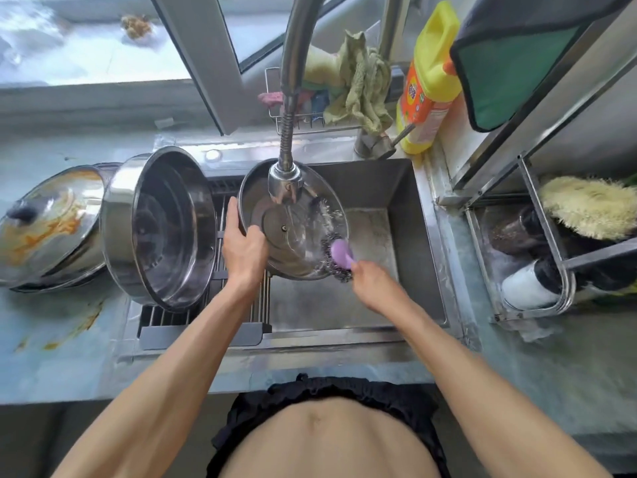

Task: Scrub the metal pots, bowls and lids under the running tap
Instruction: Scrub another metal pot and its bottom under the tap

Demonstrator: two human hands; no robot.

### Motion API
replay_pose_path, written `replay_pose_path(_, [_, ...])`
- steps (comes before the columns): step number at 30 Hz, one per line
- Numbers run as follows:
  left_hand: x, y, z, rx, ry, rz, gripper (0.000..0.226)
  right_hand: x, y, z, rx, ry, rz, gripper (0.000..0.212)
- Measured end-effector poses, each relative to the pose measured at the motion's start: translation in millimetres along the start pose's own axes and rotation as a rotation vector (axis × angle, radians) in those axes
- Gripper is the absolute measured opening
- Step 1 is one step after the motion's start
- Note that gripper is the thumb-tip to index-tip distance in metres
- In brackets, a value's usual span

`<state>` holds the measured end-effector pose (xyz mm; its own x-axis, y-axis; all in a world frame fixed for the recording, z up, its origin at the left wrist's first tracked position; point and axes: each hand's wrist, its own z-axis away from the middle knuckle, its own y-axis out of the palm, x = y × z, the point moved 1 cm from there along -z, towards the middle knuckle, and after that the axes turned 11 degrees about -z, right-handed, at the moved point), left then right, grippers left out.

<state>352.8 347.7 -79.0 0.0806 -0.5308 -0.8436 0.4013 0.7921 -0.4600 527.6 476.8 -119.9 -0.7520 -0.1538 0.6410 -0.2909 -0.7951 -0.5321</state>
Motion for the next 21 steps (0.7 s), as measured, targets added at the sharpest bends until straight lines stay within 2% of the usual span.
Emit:
replay_pose_path(3, [9,-4,-8,0.063,0.015,-0.016,0.074,-1,-12,-9,-0.099,-0.007,-0.046,0.041])
replay_pose_path(7, [18,-3,-5,0.092,0.001,0.052,0.077,-7,-16,-22,-0.295,0.125,-0.434,0.031])
replay_pose_path(10, [28,-2,-11,0.149,-0.035,0.133,0.084,-9,-20,-22,-0.283,0.183,-0.655,0.028])
replay_pose_path(13, [32,8,-17,0.174,-0.216,0.398,0.085,-4,-27,-26,-0.278,0.166,-0.775,0.037])
replay_pose_path(17, [23,30,-22,0.239,-0.387,0.641,0.073,6,-45,-26,-0.454,0.078,-0.749,0.026])
replay_pose_path(21, [22,47,-18,0.302,-0.477,0.605,0.058,16,-56,-5,-0.613,0.053,-0.571,0.026])
